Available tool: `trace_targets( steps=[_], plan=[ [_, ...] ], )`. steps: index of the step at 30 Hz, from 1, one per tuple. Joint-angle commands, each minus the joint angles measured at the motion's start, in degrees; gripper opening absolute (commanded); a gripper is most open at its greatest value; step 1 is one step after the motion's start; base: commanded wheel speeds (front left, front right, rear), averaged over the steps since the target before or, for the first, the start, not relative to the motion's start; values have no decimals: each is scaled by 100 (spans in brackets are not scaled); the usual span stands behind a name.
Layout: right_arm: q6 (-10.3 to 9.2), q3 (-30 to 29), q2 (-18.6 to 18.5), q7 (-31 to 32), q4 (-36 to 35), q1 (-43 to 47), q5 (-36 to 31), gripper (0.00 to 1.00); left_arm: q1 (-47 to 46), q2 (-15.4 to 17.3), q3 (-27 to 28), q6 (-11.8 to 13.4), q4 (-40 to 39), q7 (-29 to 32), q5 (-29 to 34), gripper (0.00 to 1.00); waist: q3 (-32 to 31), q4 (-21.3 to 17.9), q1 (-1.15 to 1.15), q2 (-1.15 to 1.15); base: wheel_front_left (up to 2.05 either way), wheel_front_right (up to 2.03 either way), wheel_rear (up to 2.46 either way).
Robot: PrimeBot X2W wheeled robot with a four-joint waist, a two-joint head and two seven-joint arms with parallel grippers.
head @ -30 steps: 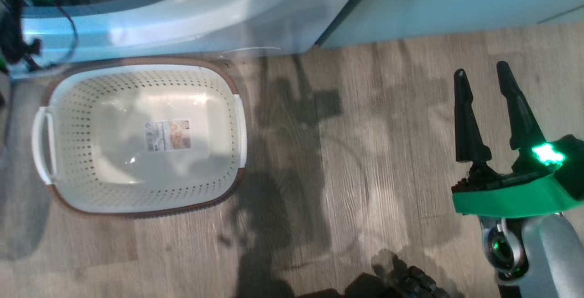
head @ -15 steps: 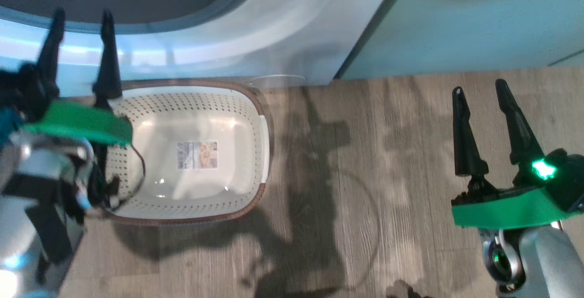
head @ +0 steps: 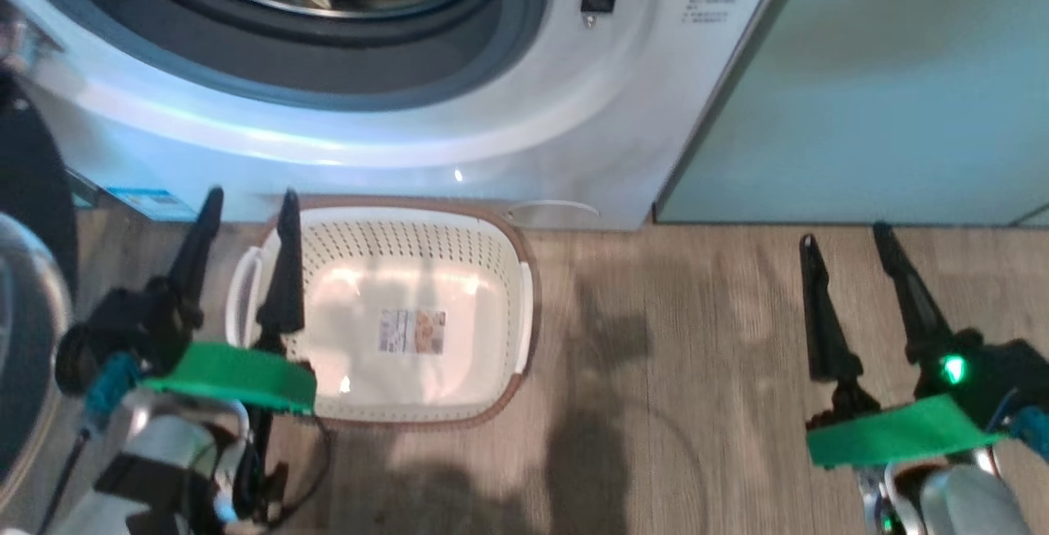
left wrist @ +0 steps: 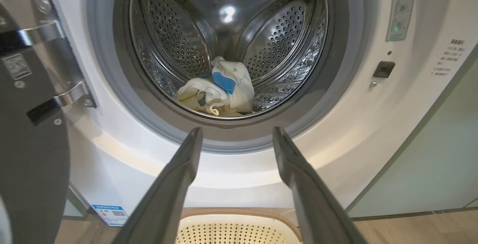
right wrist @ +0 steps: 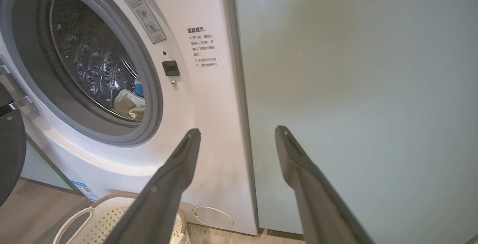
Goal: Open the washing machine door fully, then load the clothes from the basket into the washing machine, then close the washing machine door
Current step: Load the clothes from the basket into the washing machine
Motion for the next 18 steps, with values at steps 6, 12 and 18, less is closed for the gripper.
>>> trace_targets(
  steps=[6, 12, 18],
  plan=[
    [22, 41, -52, -31, -39, 322, -71, 100, 473, -73, 240, -63, -257, -63, 139, 100, -648, 222, 1, -1, 0, 0, 0],
    [22, 9, -52, -31, -29, 590, -42, 100, 839, -347, 358, -233, -368, -65, 373, 100, -980, 323, 1, -1, 0, 0, 0],
    [22, 62, -52, -31, 11, 814, -30, 100, 1079, -528, 460, -442, -272, -66, 532, 100, -1251, 385, 1, -1, 0, 0, 0]
  ],
)
